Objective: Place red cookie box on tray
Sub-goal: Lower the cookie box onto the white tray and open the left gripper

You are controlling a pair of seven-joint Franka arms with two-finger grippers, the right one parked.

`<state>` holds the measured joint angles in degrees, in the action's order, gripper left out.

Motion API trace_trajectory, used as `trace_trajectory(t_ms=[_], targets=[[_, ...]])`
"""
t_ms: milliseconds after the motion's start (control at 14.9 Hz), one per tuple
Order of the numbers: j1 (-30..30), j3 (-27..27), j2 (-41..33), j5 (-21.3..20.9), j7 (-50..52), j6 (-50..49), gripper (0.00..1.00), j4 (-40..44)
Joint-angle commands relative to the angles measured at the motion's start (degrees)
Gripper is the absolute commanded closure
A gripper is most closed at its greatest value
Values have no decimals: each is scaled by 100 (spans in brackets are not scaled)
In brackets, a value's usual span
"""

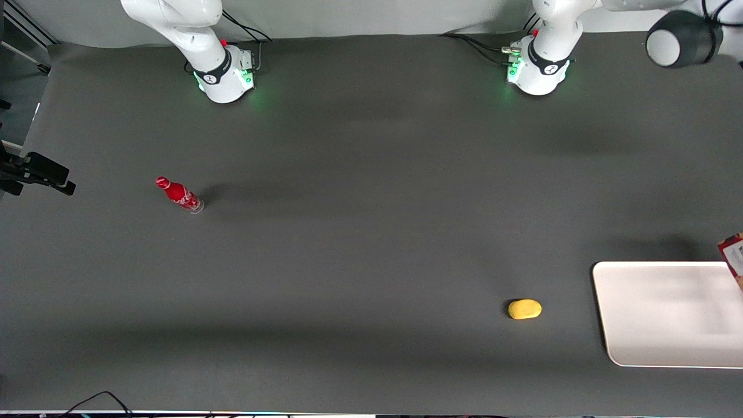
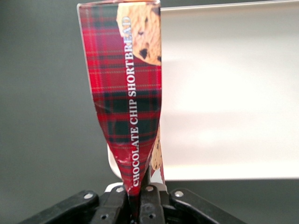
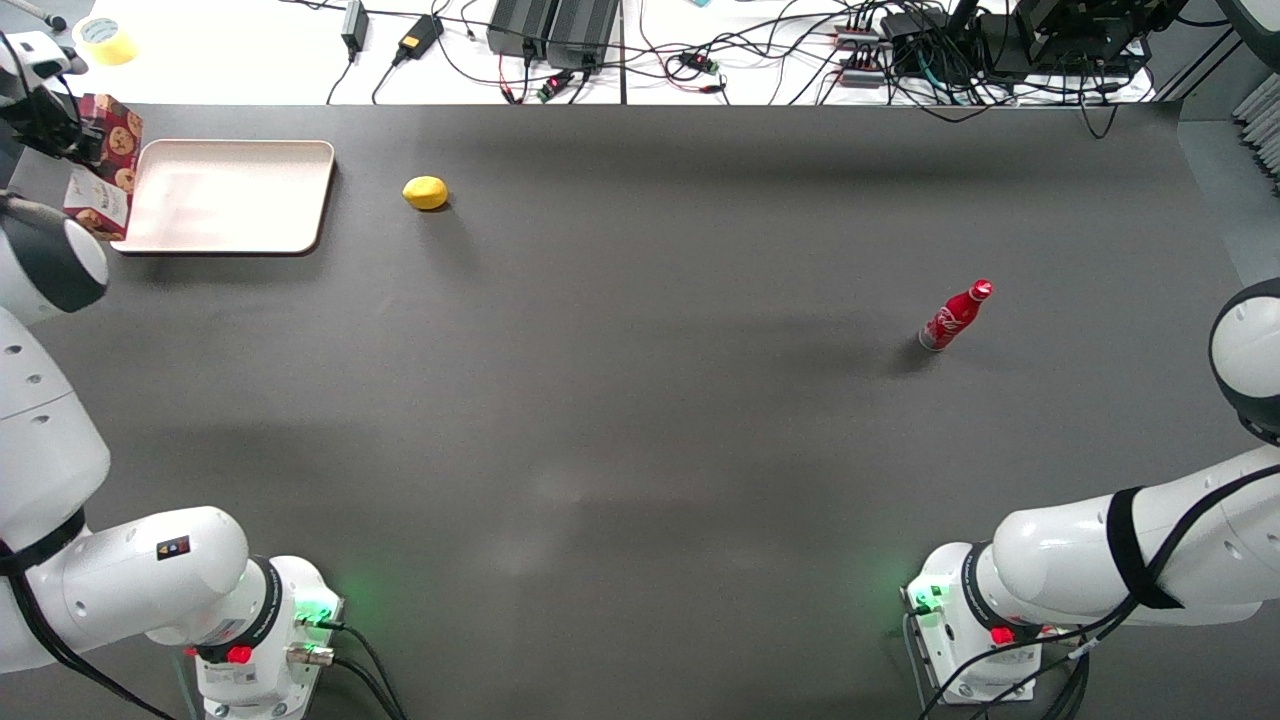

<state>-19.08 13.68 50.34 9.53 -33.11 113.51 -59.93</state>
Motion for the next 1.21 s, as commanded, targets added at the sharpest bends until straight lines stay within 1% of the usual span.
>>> trace_trajectory(t_ms=[0,134,538,941,1008,1076,1143], targets=[[-123,-49,942,93,-11,530,100,1009],[-114,-41,1065,93,-20,742,100,1027],[-114,-14,1110,92,-11,471,100,992],[-114,-14,1162,93,-20,637,100,948],[-114,-14,1162,93,-37,724,56,922],[-123,-23,1162,93,-55,838,1,852],[-149,-67,1154,101,-98,900,0,782]])
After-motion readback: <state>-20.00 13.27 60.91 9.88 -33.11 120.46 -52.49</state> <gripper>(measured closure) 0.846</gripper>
